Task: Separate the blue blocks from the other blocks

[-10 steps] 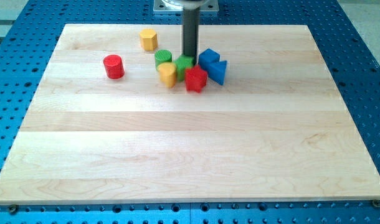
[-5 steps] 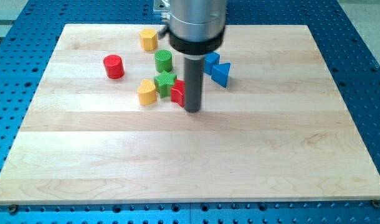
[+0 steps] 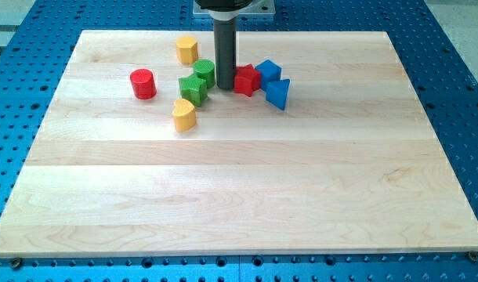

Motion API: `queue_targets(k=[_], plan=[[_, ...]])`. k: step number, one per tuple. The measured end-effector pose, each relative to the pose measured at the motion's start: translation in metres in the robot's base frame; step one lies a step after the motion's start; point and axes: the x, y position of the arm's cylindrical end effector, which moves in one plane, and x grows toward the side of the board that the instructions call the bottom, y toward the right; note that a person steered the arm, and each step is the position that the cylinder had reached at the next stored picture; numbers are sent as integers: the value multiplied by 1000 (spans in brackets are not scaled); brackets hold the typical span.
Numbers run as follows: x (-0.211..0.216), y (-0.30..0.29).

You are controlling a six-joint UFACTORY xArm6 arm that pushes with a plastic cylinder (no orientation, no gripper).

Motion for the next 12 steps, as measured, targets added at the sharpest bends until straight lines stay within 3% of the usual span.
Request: queue_targets(k=[1,2,4,10,11,12], plan=[[53,-7],[30,38],[-63,40],[-111,51],[-87,69],[-49,49]])
